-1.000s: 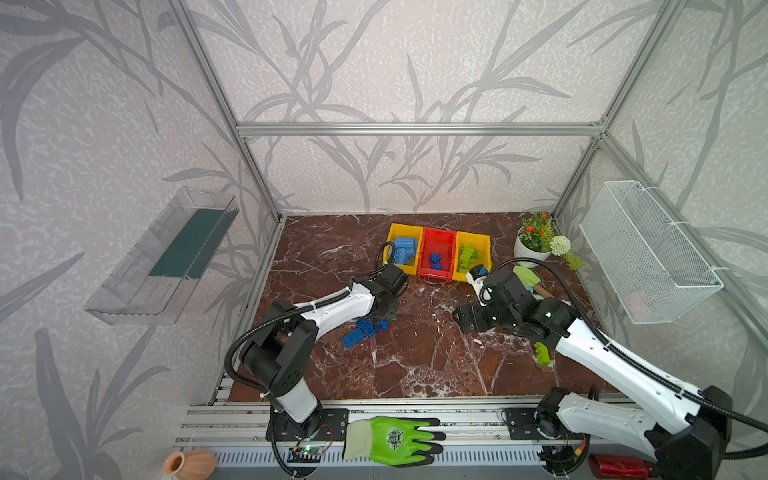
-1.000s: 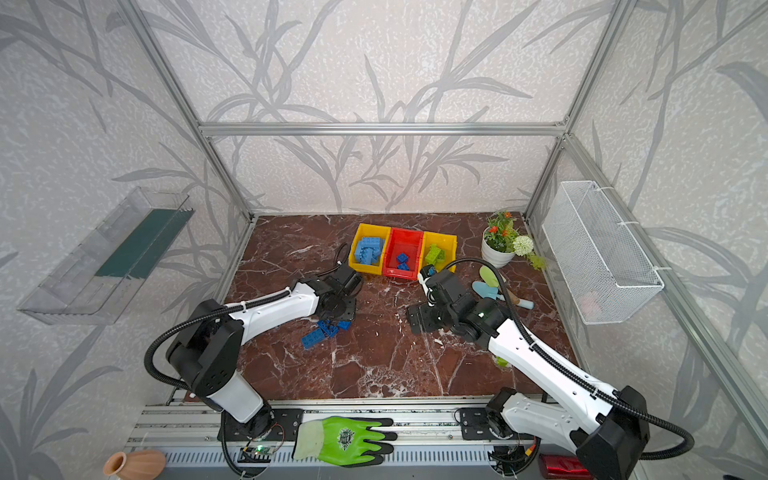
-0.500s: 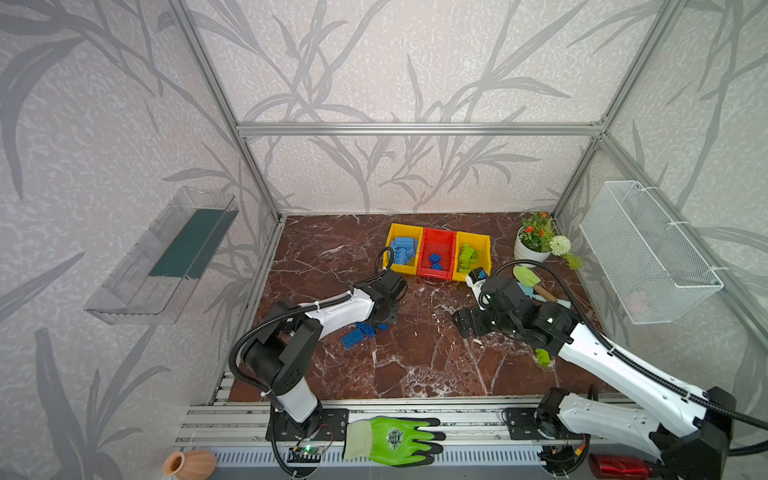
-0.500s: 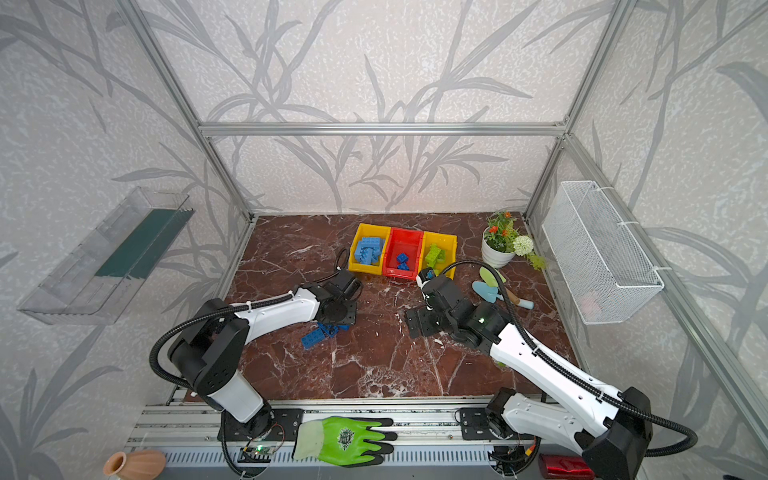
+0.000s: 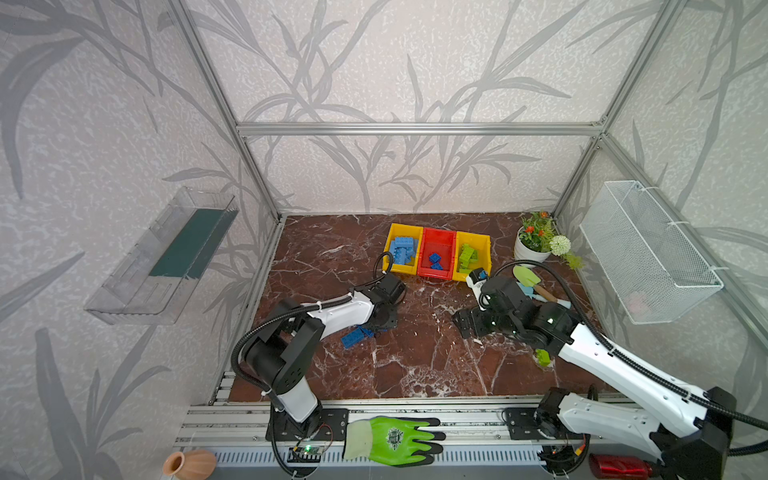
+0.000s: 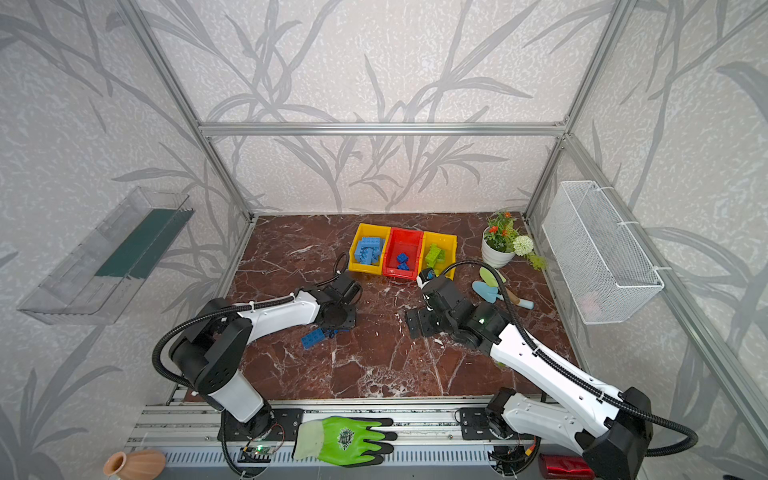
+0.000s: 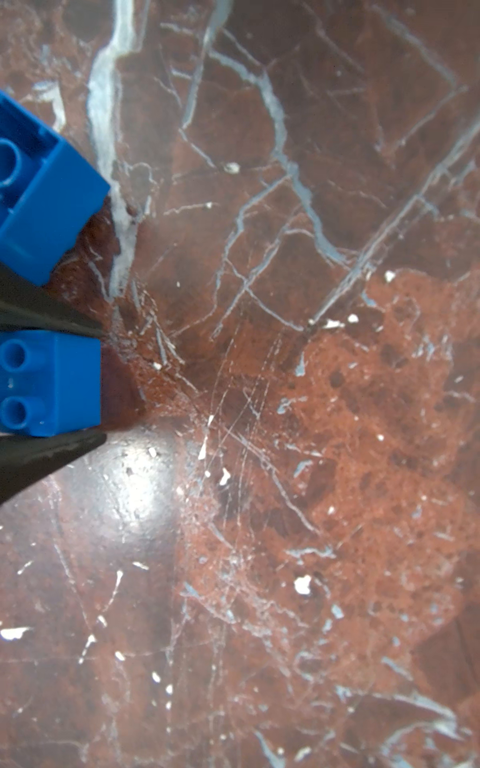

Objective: Sort the legos into containers by color
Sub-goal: 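Carry the dark-blue brick into the red bin and release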

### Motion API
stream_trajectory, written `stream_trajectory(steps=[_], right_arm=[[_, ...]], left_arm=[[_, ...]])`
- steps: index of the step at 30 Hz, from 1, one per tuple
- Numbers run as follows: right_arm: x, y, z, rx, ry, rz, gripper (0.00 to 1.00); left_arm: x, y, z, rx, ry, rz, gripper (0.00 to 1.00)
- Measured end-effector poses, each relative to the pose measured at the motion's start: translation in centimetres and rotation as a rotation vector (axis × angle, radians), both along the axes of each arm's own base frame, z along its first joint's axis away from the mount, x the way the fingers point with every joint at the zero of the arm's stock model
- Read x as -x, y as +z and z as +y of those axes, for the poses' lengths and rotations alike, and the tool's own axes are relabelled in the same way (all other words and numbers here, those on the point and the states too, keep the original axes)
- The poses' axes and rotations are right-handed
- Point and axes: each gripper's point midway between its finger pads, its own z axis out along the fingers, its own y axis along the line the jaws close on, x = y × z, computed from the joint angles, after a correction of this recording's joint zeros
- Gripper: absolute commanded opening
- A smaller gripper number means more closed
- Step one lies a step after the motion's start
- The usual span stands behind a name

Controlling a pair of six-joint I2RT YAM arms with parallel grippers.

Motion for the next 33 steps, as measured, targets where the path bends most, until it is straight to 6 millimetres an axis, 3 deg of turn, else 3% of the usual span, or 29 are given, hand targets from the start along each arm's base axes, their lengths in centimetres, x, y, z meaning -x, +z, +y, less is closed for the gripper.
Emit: stream_trajectory(steps=[6, 9, 23, 29, 33], right_arm=[[0.1, 0.8, -0.3, -0.013, -0.006, -0.024, 0.99], [0.1, 1.1, -0.6, -0.016, -0.013, -0.041, 0.99], [0.9, 2.4, -2.9, -0.021, -0.055, -0.111, 0.99], [0.9, 2.2, -3.1, -0.02, -0.062, -0.107, 0.99], [0.8, 2.1, -3.2, -0.015, -0.068, -0.105, 0.99]], left_arm=[[-0.1, 0.4, -0.2, -0.006, 0.0, 0.007, 0.19], [-1.5, 1.7, -1.3, 0.0, -0.005, -0.007, 0.18], [-15.0, 11.2, -11.6, 0.095, -0.099, -0.211, 0.18], [-20.0, 12.6, -15.3, 0.101, -0.143, -0.264, 0.18], [-22.1, 11.7, -16.9, 0.104, -0.163, -0.279, 0.18]])
